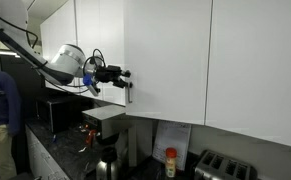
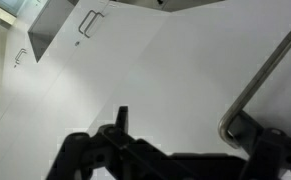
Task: Open the door of the kitchen cabinet
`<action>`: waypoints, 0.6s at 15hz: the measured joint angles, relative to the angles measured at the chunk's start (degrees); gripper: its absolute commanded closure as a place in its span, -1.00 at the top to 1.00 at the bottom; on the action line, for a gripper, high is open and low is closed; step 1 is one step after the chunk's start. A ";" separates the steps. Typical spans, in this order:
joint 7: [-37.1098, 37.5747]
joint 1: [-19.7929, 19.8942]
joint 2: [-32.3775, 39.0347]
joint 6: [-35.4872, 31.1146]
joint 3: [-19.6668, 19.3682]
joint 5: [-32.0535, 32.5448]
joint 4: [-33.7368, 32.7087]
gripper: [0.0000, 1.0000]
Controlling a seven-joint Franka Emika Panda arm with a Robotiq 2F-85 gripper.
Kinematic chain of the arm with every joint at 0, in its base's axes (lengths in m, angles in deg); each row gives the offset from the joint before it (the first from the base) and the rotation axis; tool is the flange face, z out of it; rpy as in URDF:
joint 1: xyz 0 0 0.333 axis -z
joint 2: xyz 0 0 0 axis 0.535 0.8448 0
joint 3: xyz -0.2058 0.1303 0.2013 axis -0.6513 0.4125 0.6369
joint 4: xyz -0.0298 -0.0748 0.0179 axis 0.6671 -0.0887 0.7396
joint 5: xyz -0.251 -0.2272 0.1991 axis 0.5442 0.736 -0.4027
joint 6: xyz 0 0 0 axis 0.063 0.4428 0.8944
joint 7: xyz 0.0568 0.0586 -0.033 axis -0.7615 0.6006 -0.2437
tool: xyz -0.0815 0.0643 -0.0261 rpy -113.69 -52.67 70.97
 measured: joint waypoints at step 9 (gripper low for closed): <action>0.00 -0.01 -4.52 -0.06 -0.36 -1.03 4.01 1.00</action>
